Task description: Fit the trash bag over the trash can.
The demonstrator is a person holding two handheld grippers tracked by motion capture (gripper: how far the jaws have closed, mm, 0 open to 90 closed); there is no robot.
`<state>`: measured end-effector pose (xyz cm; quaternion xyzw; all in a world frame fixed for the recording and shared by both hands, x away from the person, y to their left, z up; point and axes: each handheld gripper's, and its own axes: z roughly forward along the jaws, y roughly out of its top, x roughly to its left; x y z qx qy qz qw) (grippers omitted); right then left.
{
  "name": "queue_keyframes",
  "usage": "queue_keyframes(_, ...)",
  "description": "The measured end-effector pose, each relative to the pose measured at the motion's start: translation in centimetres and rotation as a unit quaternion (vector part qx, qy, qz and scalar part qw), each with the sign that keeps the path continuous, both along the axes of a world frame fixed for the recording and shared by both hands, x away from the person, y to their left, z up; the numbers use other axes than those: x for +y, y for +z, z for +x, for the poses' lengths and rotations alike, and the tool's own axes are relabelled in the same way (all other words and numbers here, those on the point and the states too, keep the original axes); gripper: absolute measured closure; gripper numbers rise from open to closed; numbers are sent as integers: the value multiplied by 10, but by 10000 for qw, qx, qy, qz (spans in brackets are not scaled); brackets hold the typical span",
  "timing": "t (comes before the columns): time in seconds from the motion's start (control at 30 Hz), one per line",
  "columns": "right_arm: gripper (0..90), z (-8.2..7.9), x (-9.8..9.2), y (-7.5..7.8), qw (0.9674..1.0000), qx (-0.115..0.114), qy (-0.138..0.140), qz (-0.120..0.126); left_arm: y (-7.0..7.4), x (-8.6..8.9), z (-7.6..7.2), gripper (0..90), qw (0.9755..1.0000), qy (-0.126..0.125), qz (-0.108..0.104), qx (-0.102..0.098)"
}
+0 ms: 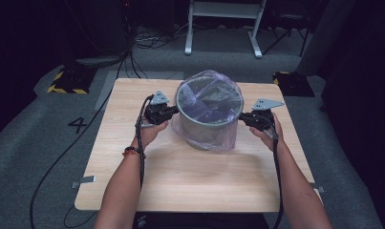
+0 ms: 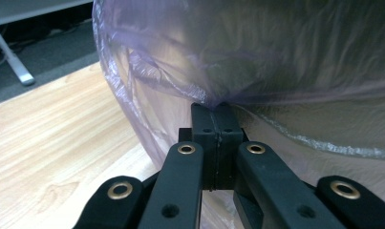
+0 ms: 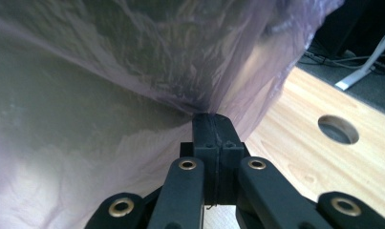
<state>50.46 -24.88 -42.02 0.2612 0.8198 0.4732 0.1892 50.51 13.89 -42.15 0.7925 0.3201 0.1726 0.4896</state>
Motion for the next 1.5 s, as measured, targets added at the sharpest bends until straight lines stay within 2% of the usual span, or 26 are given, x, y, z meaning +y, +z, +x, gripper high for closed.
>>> queue_keyframes(0.13,900,0,0,-11,9999,101,-31,51,-7,-5,1,900,9997,35,238,103)
queue_keyframes(0.3,900,-1,2,-26,9995,304,-19,-32,-16,-6,1,900,9995,3,268,192)
queue_keyframes(0.4,900,-3,1,-35,9992,407,26,52,-22,-6,0,900,9991,-49,327,255)
queue_keyframes(0.5,900,-7,1,-43,9987,485,58,128,-27,-7,-3,900,9992,-51,251,296)
queue_keyframes(0.6,900,-11,3,-49,9984,561,94,45,-31,-7,-5,900,9989,-100,317,325)
queue_keyframes(0.63,900,-12,3,-50,9982,582,112,17,-31,-7,-5,900,9987,-127,399,292)
queue_keyframes(0.73,900,-16,5,-51,9981,584,183,-91,-32,-7,-10,899,9985,-141,466,240)
queue_keyframes(0.8,900,-18,5,-49,9983,548,132,-119,-31,-6,-12,726,9985,77,514,187)
queue_keyframes(0.83,900,-19,4,-47,9986,510,77,-134,-31,-4,-13,650,9985,173,458,227)
queue_keyframes(0.87,900,-19,2,-45,9987,488,52,-130,-30,-1,-15,597,9983,262,473,209)
queue_keyframes(0.9,894,-20,-1,-43,9989,460,-16,-118,-29,0,-16,507,9975,412,508,255)
queue_keyframes(0.93,858,-20,-5,-41,9990,429,-106,-100,-28,3,-18,432,9964,555,583,276)
queue_keyframes(0.97,816,-21,-10,-39,9989,433,-170,-48,-28,5,-21,351,9959,615,568,328)
queue_keyframes(1.03,712,-21,-22,-33,9985,413,-342,76,-27,12,-29,320,9957,642,634,211)
queue_keyframes(1.13,581,-23,-38,-23,9977,431,-429,316,-25,19,-43,267,9956,582,718,170)
queue_keyframes(1.3,504,-22,-57,-3,9952,333,-703,600,-26,22,-68,228,9963,373,770,84)
queue_keyframes(1.37,480,-23,-61,5,9948,239,-718,684,-29,19,-78,223,9964,229,800,156)
queue_keyframes(1.43,429,-24,-60,13,9946,143,-819,616,-33,16,-87,198,9966,106,804,140)
queue_keyframes(1.5,410,-26,-57,21,9955,-16,-774,550,-37,14,-96,187,9961,-40,867,156)
